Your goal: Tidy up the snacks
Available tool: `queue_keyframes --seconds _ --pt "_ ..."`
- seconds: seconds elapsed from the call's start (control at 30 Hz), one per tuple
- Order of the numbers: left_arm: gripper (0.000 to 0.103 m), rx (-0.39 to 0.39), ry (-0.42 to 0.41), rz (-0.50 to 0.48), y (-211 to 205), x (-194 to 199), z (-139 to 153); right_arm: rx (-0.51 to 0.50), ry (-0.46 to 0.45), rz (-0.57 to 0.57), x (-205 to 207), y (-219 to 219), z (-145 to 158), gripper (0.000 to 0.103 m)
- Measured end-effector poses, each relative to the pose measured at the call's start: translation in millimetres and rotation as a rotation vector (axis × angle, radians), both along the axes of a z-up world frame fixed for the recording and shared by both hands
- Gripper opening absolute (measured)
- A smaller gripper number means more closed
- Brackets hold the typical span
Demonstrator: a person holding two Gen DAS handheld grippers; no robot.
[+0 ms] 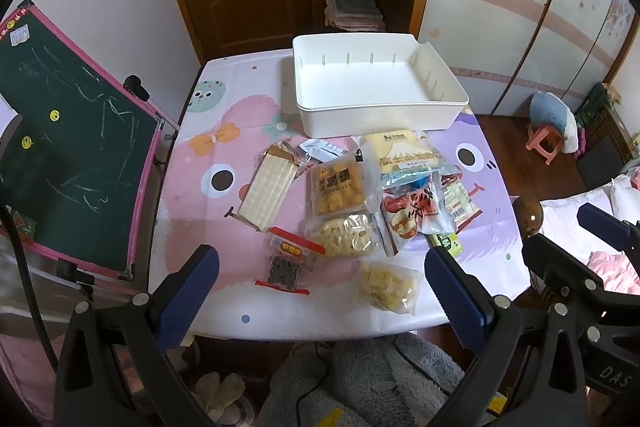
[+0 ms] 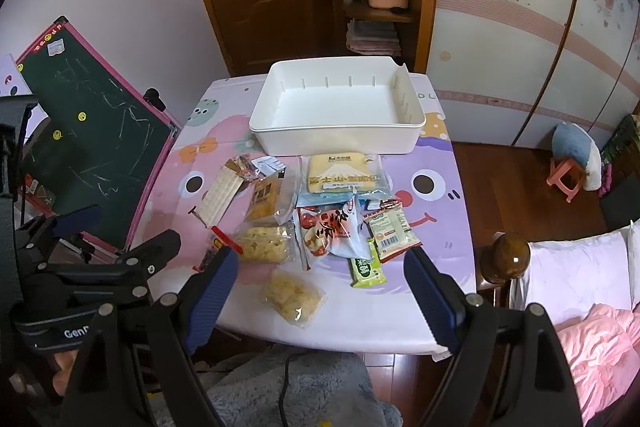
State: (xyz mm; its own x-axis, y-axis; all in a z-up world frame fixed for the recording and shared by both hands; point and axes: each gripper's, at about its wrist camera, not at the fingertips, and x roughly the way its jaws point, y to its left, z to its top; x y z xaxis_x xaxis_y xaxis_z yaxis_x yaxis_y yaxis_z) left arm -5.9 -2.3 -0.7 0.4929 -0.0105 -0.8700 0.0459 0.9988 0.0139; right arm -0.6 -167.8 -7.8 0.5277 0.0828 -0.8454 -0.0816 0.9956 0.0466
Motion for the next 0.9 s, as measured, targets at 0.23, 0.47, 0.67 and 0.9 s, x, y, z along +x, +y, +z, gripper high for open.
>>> queue_keyframes --seconds 0.23,0.47,0.67,0.9 --pt "0.103 -0.001 0.003 0.002 -0.3 -1.2 -2.3 -0.001 0.0 -0.001 -0.7 -0.9 -1.0 0.085" --pt "0.103 -0.017 0.028 0.009 2.1 -2.8 -13.8 0.007 0.017 0.021 1.7 5.1 -6.9 0.085" --pt "0.103 -0.037 0.059 0.017 13.3 12.4 -22.2 0.02 0.054 0.051 9.8 9.5 -17.8 0.085" --pt "0.103 -0.027 0.073 0.012 24.2 28.2 -42.1 0.056 0.121 0.12 23.0 18.3 -40.4 0.085"
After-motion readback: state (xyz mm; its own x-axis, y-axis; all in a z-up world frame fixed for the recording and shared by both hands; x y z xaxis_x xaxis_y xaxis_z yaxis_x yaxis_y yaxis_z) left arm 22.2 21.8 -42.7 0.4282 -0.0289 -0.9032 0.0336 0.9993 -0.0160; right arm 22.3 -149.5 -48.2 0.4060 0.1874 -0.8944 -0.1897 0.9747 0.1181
